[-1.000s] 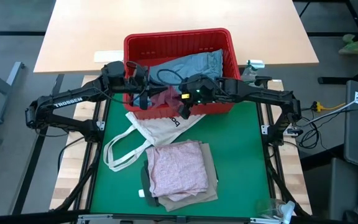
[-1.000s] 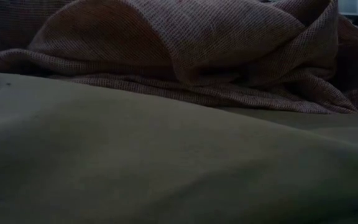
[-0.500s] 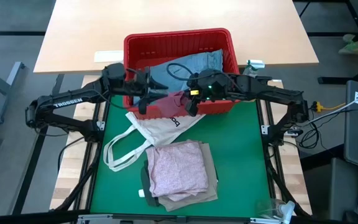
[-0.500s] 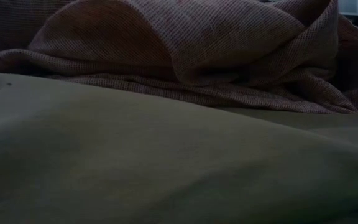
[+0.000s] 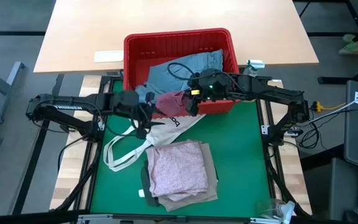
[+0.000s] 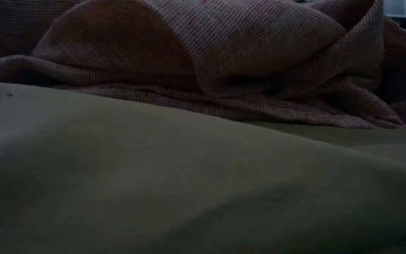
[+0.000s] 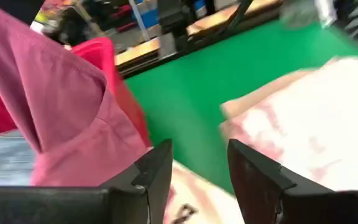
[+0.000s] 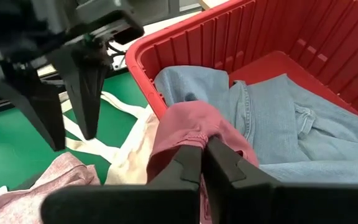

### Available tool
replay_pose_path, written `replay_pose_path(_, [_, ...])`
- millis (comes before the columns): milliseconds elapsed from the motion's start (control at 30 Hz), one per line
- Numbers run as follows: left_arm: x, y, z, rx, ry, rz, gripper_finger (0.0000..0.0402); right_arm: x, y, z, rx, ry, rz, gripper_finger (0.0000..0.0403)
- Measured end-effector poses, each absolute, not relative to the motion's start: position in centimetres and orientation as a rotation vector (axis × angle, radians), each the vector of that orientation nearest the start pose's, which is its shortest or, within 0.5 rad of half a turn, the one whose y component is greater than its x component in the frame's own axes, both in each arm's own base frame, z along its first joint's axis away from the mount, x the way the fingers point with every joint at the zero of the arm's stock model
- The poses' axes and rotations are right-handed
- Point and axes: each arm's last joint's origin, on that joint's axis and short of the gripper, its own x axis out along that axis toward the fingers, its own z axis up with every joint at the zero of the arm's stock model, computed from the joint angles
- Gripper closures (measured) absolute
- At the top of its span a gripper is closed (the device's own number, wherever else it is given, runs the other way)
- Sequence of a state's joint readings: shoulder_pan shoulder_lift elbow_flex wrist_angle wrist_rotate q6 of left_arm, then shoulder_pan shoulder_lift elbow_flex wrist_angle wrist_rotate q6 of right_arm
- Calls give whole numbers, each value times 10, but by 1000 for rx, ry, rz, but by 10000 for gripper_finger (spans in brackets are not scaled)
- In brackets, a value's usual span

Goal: Fold laundry
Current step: Fold the purple panty

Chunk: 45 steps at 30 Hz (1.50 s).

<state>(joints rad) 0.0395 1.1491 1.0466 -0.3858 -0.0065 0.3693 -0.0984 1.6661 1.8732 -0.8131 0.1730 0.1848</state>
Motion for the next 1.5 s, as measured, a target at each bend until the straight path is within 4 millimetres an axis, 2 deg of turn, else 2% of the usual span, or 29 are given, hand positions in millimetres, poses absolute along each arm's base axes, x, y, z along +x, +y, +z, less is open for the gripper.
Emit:
replay_pose_path(300, [278,-11,298,640,679,64,252,349,-39,421,156,582,-318,400])
replay_pose_path(533, [297,-12,269,779,840,258,252,349,-39,421,156,582,-317,398])
replay_pose_path(767, [306,-8,252,853,931,390,252,349,-39,421,156,582,-316,398])
replay_pose_path(1067, [311,-5,244,870,957,444,252,349,-39,420,153,583,-312,396])
replay_pose_path(1500, [314,-5,248,702,860,532,253,349,-39,420,149,584,-313,396])
